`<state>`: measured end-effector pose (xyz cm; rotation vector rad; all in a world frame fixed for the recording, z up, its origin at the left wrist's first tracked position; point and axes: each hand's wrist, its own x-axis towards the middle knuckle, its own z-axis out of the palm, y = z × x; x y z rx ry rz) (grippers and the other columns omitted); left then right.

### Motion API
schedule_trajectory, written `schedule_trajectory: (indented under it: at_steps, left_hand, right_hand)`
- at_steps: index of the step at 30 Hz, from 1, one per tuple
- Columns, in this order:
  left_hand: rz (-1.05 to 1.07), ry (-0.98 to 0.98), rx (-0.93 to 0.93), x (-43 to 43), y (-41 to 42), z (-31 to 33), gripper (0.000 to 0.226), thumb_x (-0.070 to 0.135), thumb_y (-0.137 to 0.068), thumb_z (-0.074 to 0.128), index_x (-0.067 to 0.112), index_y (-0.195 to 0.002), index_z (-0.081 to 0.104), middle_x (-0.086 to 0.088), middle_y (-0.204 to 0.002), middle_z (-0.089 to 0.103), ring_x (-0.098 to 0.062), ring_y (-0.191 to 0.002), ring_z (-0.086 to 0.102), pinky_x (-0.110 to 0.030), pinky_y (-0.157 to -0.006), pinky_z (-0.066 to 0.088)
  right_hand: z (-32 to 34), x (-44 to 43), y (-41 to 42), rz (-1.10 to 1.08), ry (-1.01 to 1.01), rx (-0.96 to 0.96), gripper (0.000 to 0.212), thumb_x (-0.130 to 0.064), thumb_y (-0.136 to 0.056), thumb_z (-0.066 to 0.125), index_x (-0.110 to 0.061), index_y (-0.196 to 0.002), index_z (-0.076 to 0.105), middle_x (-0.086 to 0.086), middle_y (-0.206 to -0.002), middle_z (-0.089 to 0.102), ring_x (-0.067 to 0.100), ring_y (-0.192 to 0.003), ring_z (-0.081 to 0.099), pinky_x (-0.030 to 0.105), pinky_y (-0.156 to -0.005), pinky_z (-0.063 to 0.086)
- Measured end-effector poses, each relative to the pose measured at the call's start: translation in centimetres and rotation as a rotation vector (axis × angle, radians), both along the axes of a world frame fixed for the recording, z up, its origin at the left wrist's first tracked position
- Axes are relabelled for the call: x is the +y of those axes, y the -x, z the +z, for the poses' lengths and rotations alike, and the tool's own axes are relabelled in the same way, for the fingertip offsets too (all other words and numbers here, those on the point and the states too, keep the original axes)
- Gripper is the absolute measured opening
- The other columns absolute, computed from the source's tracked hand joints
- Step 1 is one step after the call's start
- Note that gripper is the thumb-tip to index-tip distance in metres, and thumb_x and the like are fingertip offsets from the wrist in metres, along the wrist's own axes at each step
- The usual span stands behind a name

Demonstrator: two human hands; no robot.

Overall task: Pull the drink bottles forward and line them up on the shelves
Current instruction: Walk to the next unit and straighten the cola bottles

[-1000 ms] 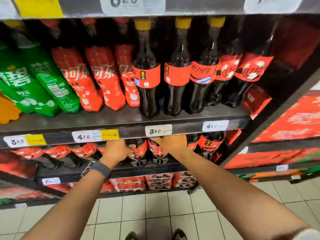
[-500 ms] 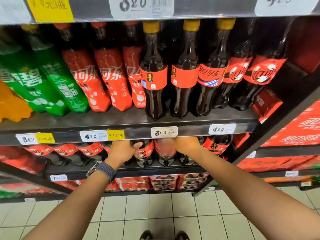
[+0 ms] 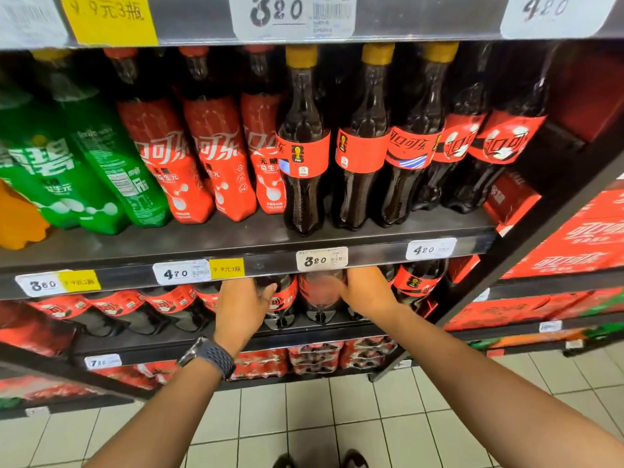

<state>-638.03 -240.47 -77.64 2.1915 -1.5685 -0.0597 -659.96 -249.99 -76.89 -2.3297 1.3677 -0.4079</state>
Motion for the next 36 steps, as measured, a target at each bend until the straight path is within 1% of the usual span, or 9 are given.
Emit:
schedule_trajectory:
  at_steps: [4,9,12,14,18,24,28,32,36]
  left_hand:
    - [-0.095,0.200,0.027,2.1,2.1,-0.7,0.038,0.021,-0.081,0.067,0.013,-0.114,0.051,-0.004,-0.108,0.049,-0.024,-0.098,0.045,-0.035,-0.087,0.043]
    - [-0.406,0.064,0.189,1.1,6.4,-1.5,0.042,0.015,-0.087,0.058,0.019,-0.128,0.049,0.003,-0.126,0.048,-0.018,-0.116,0.047,-0.031,-0.101,0.039]
    - [-0.469,0.072,0.239,-1.2,10.2,-0.5,0.054,0.019,-0.091,0.055,0.020,-0.142,0.038,0.003,-0.145,0.039,-0.015,-0.133,0.034,-0.024,-0.111,0.024]
    - [-0.487,0.084,0.253,-3.0,12.6,0.3,0.053,0.022,-0.091,0.054,0.020,-0.141,0.038,0.000,-0.142,0.042,-0.017,-0.133,0.033,-0.022,-0.111,0.023]
    - [-0.417,0.043,0.202,-6.0,16.5,0.9,0.042,0.034,-0.088,0.057,0.011,-0.122,0.052,-0.012,-0.104,0.064,-0.031,-0.102,0.057,-0.032,-0.089,0.040]
    - [-0.159,-0.022,0.084,-9.0,19.3,0.7,0.068,0.063,-0.081,0.058,0.015,-0.130,0.056,-0.010,-0.131,0.058,-0.029,-0.125,0.049,-0.040,-0.102,0.040]
    - [-0.180,0.172,0.428,-10.4,20.4,1.7,0.050,0.045,-0.078,0.074,0.014,-0.117,0.065,-0.002,-0.120,0.064,-0.020,-0.119,0.052,-0.034,-0.106,0.036]
    - [-0.104,-0.256,0.681,-10.6,19.1,0.7,0.045,0.041,-0.088,0.062,0.012,-0.122,0.061,0.000,-0.126,0.060,-0.017,-0.122,0.050,-0.025,-0.100,0.036]
    - [-0.085,-0.177,0.945,-11.2,19.4,2.0,0.082,0.064,-0.074,0.061,0.020,-0.141,0.041,0.003,-0.147,0.041,-0.018,-0.137,0.034,-0.035,-0.116,0.023]
  right_hand:
    - [-1.4,2.7,5.7,-0.024,0.208,-0.137,0.047,-0.024,-0.090,0.058,-0.018,-0.134,0.043,-0.004,-0.129,0.044,0.011,-0.116,0.044,0.030,-0.103,0.039]
    - [-2.8,3.6,13.0,-0.392,0.162,-0.192,0.044,-0.005,-0.088,0.056,0.000,-0.131,0.047,0.012,-0.137,0.044,0.028,-0.131,0.040,0.036,-0.112,0.030]
    - [-1.6,2.3,14.3,-0.400,0.125,-0.269,0.049,0.000,-0.089,0.050,-0.003,-0.136,0.041,0.011,-0.138,0.044,0.024,-0.131,0.040,0.033,-0.113,0.028]
    - [-0.6,1.1,14.4,-0.357,0.113,-0.323,0.051,0.001,-0.087,0.047,-0.010,-0.136,0.039,0.004,-0.135,0.046,0.020,-0.128,0.042,0.032,-0.110,0.031]
    - [0.5,-1.6,14.0,-0.398,0.081,-0.390,0.047,0.003,-0.086,0.047,-0.005,-0.131,0.041,0.010,-0.129,0.048,0.025,-0.125,0.043,0.033,-0.108,0.032]
    - [0.8,-5.6,13.4,-0.377,0.027,-0.239,0.037,-0.005,-0.088,0.055,0.000,-0.124,0.057,0.021,-0.133,0.053,0.035,-0.127,0.044,0.039,-0.109,0.030]
    - [0.8,-7.0,13.6,-0.364,-0.163,-0.024,0.020,-0.006,-0.093,0.044,-0.008,-0.103,0.061,0.020,-0.124,0.059,0.033,-0.115,0.052,0.028,-0.083,0.043]
    - [0.8,-7.3,13.5,-0.281,-0.012,0.008,0.024,-0.009,-0.094,0.047,-0.009,-0.114,0.062,0.014,-0.120,0.061,0.032,-0.112,0.052,0.032,-0.094,0.039]
    - [0.7,-7.6,13.7,-0.241,-0.016,0.028,0.027,-0.020,-0.097,0.049,-0.011,-0.120,0.060,0.013,-0.123,0.061,0.032,-0.115,0.051,0.040,-0.096,0.040]
